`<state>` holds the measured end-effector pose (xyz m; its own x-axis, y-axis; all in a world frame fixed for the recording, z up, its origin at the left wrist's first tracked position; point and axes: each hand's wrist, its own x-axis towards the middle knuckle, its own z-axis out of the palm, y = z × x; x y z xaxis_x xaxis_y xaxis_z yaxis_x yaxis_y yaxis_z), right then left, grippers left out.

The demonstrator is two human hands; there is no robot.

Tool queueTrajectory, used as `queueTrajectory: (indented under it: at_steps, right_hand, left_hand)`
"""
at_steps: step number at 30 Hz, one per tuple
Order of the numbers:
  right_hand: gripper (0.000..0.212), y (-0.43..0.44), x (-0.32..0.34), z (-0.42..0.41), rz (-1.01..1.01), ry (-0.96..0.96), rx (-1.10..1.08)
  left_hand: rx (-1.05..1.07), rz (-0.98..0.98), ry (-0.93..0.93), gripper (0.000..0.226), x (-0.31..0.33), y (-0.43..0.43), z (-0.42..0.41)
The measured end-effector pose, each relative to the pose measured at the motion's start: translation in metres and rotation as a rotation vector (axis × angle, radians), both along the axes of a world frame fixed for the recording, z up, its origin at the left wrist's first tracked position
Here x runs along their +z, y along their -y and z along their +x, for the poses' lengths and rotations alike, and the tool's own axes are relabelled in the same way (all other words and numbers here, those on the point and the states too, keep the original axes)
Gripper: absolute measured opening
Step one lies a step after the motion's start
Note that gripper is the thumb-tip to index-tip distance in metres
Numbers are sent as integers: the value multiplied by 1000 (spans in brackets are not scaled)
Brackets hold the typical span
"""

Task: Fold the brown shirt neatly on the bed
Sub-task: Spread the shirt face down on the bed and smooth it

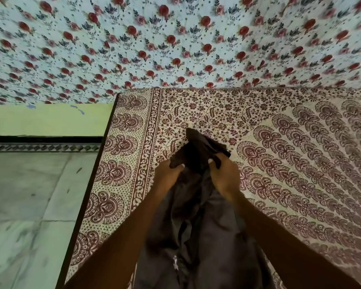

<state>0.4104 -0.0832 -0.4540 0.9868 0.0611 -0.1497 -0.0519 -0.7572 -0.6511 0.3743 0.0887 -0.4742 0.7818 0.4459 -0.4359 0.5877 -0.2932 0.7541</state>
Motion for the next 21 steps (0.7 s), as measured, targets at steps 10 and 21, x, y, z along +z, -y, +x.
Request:
queueTrajectory:
  at_steps: [10, 21]
  right_hand:
    - [35, 93, 143, -111, 186, 84, -227]
    - [25, 189, 352, -271, 129, 203, -316]
  left_hand:
    - [-91, -232, 18, 30, 152, 19, -82]
    - [-221, 85, 236, 40, 356, 83, -216]
